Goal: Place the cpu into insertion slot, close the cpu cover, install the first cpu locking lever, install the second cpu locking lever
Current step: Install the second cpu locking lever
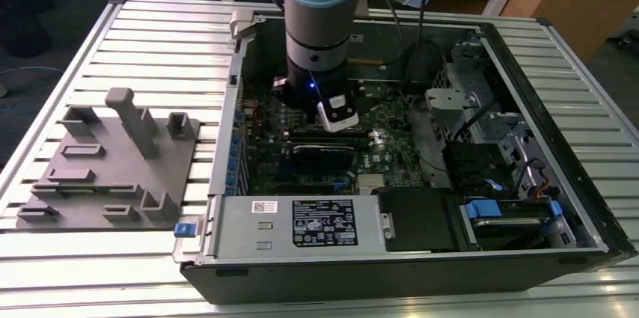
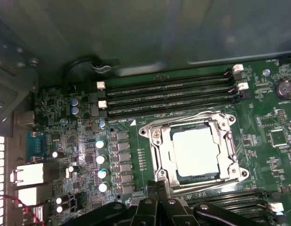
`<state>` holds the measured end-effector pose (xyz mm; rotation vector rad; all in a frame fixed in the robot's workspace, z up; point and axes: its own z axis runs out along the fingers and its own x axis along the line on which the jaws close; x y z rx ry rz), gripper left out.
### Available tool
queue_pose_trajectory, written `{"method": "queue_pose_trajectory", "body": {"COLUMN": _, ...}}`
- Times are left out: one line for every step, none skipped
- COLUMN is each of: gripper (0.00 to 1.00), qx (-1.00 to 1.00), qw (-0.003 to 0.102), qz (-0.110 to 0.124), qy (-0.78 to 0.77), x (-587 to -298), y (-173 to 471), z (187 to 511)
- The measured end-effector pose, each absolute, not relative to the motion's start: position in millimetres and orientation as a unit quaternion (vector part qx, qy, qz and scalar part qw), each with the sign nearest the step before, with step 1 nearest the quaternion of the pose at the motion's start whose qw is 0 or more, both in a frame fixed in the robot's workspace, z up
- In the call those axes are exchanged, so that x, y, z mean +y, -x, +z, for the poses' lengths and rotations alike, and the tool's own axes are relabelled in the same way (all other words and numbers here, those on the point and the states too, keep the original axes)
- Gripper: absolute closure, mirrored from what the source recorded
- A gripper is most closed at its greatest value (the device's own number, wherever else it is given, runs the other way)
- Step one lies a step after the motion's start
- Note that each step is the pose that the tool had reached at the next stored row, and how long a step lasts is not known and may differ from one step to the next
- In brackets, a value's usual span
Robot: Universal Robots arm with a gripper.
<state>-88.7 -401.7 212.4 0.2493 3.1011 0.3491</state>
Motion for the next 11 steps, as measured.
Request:
{"method": "queue_pose_trajectory", "body": {"gripper": 0.9, "qx": 0.991, "qw": 0.005, "qz": 0.111, "qy": -0.08, "x": -401.0, "y": 88.7, "z": 212.5}}
{"method": "queue_pose_trajectory", "body": {"gripper": 0.9, "qx": 0.991, "qw": 0.005, "qz": 0.111, "qy": -0.08, "x": -399.9, "y": 88.5, "z": 212.5}}
{"method": "queue_pose_trajectory", "body": {"gripper": 0.9, "qx": 0.991, "qw": 0.005, "qz": 0.111, "qy": -0.08, "x": -398.5, "y": 87.5, "z": 212.5}}
{"method": "queue_pose_trajectory", "body": {"gripper": 0.9, "qx": 0.991, "qw": 0.005, "qz": 0.111, "qy": -0.08, "x": -397.0, "y": 86.0, "z": 212.5}}
{"method": "queue_pose_trajectory", "body": {"gripper": 0.9, "qx": 0.991, "qw": 0.005, "qz": 0.111, "qy": -0.08, "x": -395.5, "y": 84.0, "z": 212.4}}
{"method": "queue_pose_trajectory", "body": {"gripper": 0.9, "qx": 0.991, "qw": 0.005, "qz": 0.111, "qy": -0.08, "x": -394.1, "y": 81.9, "z": 212.4}}
{"method": "queue_pose_trajectory", "body": {"gripper": 0.9, "qx": 0.991, "qw": 0.006, "qz": 0.11, "qy": -0.08, "x": -392.5, "y": 79.9, "z": 212.4}}
{"method": "queue_pose_trajectory", "body": {"gripper": 0.9, "qx": 0.991, "qw": 0.006, "qz": 0.109, "qy": -0.08, "x": -390.9, "y": 78.0, "z": 212.4}}
{"method": "queue_pose_trajectory", "body": {"gripper": 0.9, "qx": 0.991, "qw": 0.006, "qz": 0.109, "qy": -0.08, "x": -389.3, "y": 75.9, "z": 212.3}}
{"method": "queue_pose_trajectory", "body": {"gripper": 0.9, "qx": 0.991, "qw": 0.006, "qz": 0.108, "qy": -0.08, "x": -387.9, "y": 73.9, "z": 212.2}}
{"method": "queue_pose_trajectory", "body": {"gripper": 0.9, "qx": 0.991, "qw": 0.006, "qz": 0.106, "qy": -0.08, "x": -386.3, "y": 72.0, "z": 212.1}}
